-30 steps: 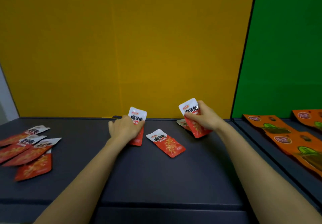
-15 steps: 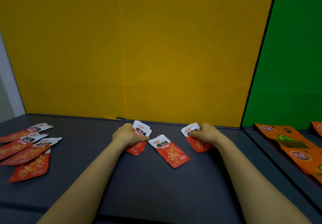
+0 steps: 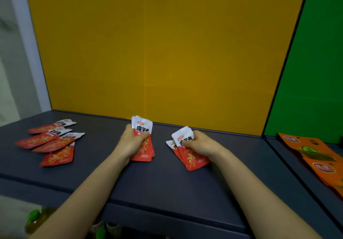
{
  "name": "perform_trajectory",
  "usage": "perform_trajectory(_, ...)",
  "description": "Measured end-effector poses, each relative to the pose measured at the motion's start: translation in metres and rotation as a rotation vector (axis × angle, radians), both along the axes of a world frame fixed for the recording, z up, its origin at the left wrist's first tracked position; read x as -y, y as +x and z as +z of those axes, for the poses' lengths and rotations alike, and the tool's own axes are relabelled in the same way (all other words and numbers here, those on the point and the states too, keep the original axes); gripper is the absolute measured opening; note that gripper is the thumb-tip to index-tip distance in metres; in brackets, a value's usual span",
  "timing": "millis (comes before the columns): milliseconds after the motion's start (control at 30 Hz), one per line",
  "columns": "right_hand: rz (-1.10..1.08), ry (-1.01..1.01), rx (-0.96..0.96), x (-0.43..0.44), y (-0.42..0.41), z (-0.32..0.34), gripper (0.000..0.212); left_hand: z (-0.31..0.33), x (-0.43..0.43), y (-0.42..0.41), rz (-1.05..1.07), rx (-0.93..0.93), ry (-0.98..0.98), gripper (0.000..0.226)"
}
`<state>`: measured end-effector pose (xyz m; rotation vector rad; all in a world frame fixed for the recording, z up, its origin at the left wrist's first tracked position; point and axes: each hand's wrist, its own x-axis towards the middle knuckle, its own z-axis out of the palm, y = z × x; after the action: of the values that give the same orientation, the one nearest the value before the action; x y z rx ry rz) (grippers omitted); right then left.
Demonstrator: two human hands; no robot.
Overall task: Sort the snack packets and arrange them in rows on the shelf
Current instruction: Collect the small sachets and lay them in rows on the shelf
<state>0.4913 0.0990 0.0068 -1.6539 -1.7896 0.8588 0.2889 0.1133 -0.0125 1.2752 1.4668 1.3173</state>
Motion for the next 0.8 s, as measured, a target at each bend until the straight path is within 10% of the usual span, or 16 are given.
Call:
perform_trajectory(233,-0.070,-0.023,0.125,0.015,-0.005,-0.002,0.050,-0.004,0.017,-0.012,0.015,0.134,-0.010,0.029)
perform_trajectory(800,-0.671,0.450,-0.466,0.221,0.133,0.023,0.028,0.051,0.100,0.155,-0.779,0.189,0.046,0.029)
